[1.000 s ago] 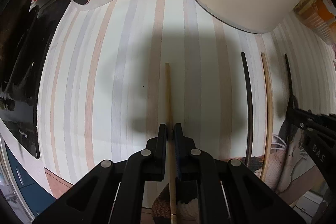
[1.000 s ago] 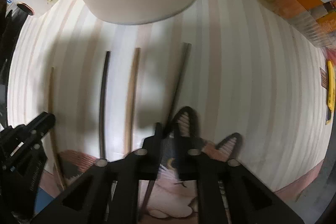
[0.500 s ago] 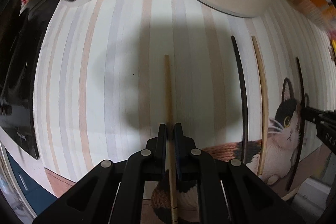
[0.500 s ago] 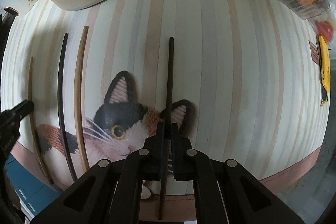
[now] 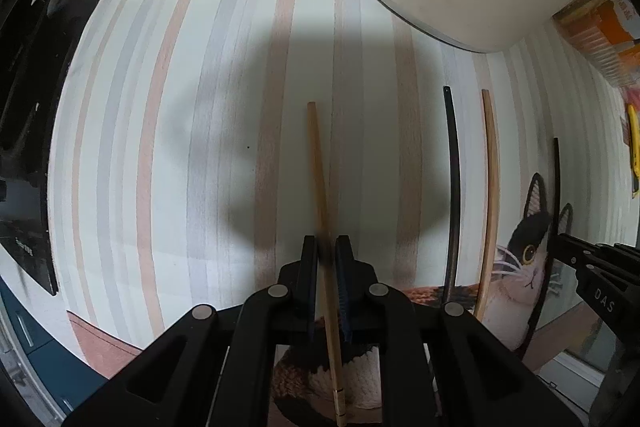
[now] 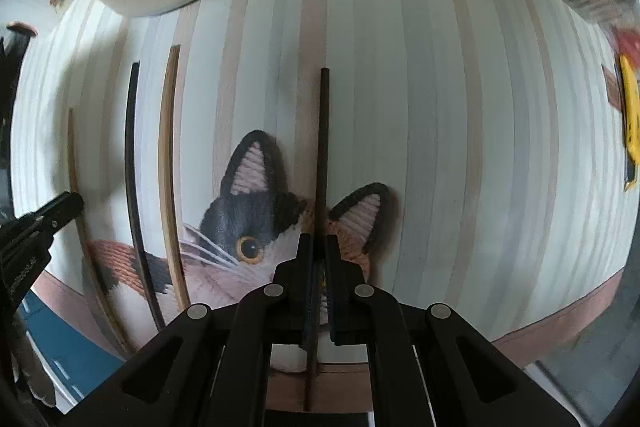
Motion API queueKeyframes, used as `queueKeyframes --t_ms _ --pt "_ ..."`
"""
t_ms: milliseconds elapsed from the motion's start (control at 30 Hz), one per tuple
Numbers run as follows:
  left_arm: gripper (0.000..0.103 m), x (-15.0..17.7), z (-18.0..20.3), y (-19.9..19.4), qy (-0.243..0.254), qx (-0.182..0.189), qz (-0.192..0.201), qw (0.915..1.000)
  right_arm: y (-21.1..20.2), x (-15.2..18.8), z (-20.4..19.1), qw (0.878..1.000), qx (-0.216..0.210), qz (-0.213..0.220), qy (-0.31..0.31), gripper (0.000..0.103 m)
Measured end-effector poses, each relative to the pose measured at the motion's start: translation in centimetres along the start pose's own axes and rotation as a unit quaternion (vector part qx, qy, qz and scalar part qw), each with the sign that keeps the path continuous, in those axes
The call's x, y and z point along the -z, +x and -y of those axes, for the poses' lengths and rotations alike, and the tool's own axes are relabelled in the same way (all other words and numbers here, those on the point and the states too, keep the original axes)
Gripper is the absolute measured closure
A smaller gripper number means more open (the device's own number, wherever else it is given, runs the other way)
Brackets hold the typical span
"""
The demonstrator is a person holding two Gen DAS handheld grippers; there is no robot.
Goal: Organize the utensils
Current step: 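Lift both chopsticks up out of the cat-printed holder with both tools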
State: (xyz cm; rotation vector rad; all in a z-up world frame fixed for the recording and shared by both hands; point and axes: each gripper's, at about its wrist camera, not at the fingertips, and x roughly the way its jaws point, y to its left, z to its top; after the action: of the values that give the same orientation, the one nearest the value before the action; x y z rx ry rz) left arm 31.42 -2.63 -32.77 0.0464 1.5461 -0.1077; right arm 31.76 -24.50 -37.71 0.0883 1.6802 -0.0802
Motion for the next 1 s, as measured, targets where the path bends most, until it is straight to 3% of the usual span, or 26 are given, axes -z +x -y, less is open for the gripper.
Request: queueKeyframes --t_ms 200,500,733,1000 --pt "0.094 0.4 0.9 0.2 0.000 -0.010 0.007 0.9999 0.1 0.3 -1.8 1.000 0.006 -0.004 0.008 0.096" --pt "0.099 2.4 3.2 0.3 -0.017 -0.028 0.039 0.9987 0.0 0.9 -1.1 1.000 0.005 0.016 0.019 0.097" --pt "0.099 2.7 4.0 -3.6 -0.003 -0.044 0.099 0.9941 -3.9 2.1 -0.2 0.996 -0.006 0.082 0.023 0.098" --pt "0.099 3.3 5.1 -9.4 0.012 -0.035 0.162 0.9861 -9.6 3.1 0.2 0.986 -0.025 0.163 0.021 0.098"
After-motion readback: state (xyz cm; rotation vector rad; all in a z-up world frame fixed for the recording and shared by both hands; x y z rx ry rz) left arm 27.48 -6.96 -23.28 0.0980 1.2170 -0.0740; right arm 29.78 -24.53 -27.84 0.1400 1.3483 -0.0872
